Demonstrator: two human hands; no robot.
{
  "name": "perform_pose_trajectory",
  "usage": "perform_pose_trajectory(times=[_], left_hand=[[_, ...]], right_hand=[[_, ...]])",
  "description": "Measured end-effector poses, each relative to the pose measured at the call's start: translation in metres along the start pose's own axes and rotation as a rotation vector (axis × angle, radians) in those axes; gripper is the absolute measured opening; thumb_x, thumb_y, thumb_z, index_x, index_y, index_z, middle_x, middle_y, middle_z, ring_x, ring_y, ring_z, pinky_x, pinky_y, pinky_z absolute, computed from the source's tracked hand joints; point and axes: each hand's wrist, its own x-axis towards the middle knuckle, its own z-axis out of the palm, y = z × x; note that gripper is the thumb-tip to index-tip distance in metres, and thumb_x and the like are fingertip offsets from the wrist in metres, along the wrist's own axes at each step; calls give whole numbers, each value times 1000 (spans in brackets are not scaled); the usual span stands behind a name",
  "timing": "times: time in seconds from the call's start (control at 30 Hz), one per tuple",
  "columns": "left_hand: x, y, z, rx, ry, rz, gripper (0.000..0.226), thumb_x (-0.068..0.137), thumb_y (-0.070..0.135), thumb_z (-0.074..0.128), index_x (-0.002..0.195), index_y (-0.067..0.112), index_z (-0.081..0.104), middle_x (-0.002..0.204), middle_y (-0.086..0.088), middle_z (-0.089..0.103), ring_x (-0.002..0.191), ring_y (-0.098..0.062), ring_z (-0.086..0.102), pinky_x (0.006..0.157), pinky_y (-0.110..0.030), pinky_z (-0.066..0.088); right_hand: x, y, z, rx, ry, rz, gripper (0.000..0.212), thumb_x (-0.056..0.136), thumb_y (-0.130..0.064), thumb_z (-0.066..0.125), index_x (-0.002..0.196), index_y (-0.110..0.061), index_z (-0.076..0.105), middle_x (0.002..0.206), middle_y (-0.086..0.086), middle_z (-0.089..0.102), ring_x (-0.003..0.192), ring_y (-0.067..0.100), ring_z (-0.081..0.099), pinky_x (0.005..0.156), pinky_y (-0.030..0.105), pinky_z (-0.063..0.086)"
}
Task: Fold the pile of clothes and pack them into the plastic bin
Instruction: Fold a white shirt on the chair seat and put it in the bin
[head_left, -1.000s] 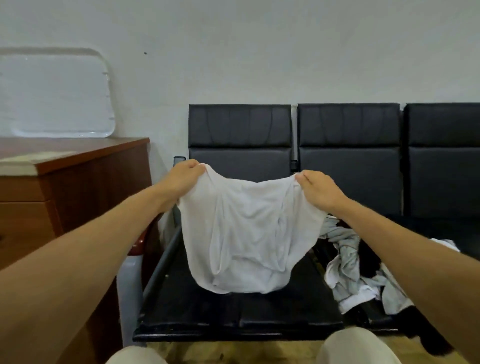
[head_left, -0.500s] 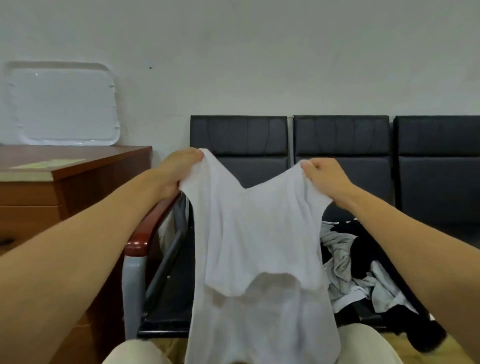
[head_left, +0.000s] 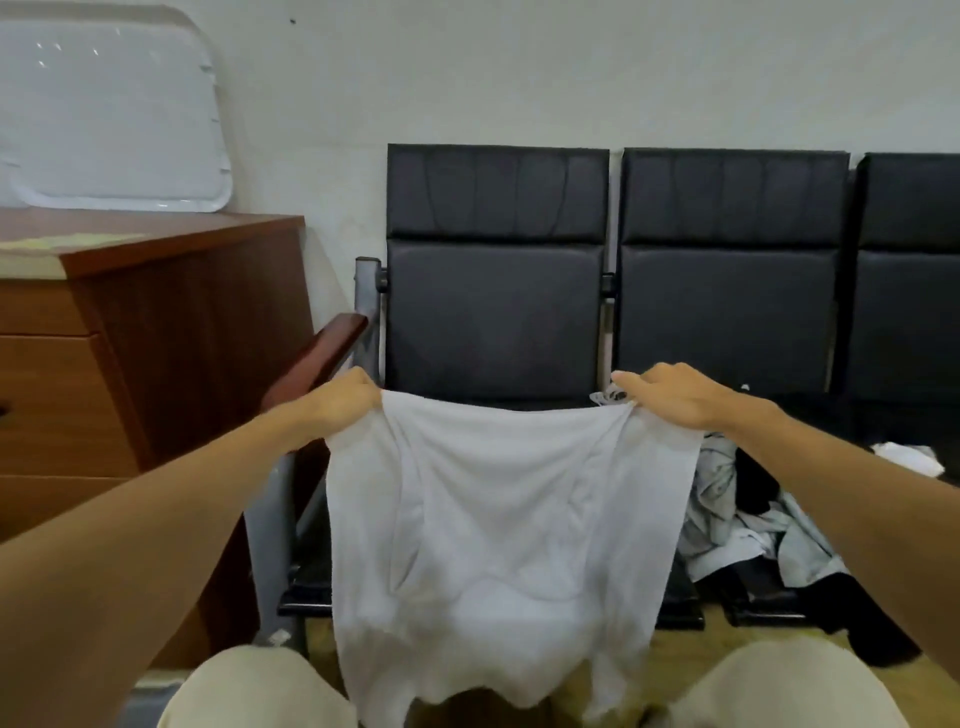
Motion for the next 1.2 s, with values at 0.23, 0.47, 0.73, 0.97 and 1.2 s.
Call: perform_pose_trajectory(times=[0.23,0.47,0.73,0.97,1.2], left_hand=[[47,-23,31,255,-103,67,23,98,33,50,105,12,58,110,-7,58,94,-16,50,81,-26,37],[119,-26,71,242,70,46,16,92,32,62,99,18,66,93,-3,64,85,-19,59,75,-31,45],[217,-39,110,371,178,9,27,95,35,57,111,15,66,97,-7,64,80,-20,55,72,-31,46],[267,-70,156,349,195,90,34,94,30,59,126,18,58,122,-10,57,111,-26,55,99,-43,43],[192,-87,185,289,-87,162,37,96,23,54,132,25,50,138,0,45,129,-21,41,108,-35,34]], right_hand=[[60,42,42,-218,22,-76,17,94,-28,57,77,-31,55,98,2,62,96,22,56,75,29,39],[135,66,82,-265,176,-86,11,97,-24,53,96,-22,63,95,-1,57,90,20,55,71,30,37],[232,81,105,-394,293,-200,26,100,-32,46,115,-20,64,113,4,62,104,22,52,88,35,42],[280,89,150,-433,244,-148,28,99,-25,49,126,-27,57,127,0,52,118,23,37,99,37,27],[214,87,182,-327,4,-172,30,96,-18,49,123,-29,57,137,-6,45,128,18,31,108,35,15]])
